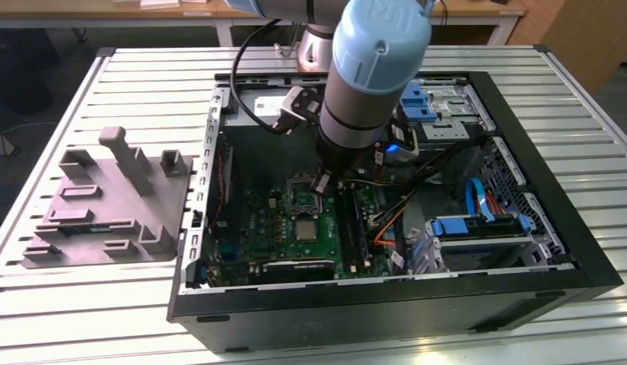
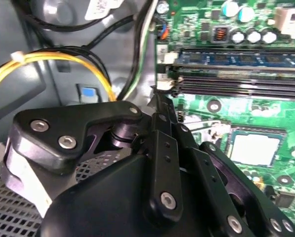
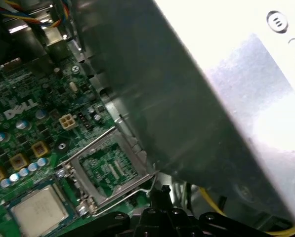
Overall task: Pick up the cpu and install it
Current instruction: 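Close the cpu cover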
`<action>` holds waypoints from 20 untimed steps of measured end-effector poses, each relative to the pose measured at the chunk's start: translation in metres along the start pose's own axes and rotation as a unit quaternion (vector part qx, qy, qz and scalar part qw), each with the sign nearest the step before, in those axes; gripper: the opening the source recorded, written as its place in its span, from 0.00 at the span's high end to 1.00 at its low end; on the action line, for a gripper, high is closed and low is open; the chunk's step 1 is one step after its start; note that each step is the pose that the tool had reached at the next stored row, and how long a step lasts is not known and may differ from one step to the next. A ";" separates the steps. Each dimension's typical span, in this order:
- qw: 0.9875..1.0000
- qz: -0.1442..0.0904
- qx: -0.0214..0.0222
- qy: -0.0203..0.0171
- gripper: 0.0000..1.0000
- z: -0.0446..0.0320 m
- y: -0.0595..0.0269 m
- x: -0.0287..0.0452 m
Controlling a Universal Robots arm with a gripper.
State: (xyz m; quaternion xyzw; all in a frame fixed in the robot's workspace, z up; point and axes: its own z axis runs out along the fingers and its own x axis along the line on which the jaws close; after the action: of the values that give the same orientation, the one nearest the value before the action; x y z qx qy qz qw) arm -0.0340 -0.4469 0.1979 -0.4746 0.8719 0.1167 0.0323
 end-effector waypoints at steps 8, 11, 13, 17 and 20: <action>1.000 0.000 0.002 0.003 0.89 0.0001 0.0005 -0.0001; 1.000 0.000 -0.003 -0.004 0.89 -0.0010 0.0006 -0.0004; 1.000 -0.001 -0.006 -0.009 0.89 -0.0032 0.0010 -0.0008; 1.000 -0.001 -0.010 -0.015 0.89 -0.0052 0.0014 -0.0012; 1.000 -0.001 -0.010 -0.015 0.89 -0.0052 0.0014 -0.0014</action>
State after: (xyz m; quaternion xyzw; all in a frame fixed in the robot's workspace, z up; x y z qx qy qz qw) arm -0.0341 -0.4463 0.2034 -0.4739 0.8695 0.1326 0.0410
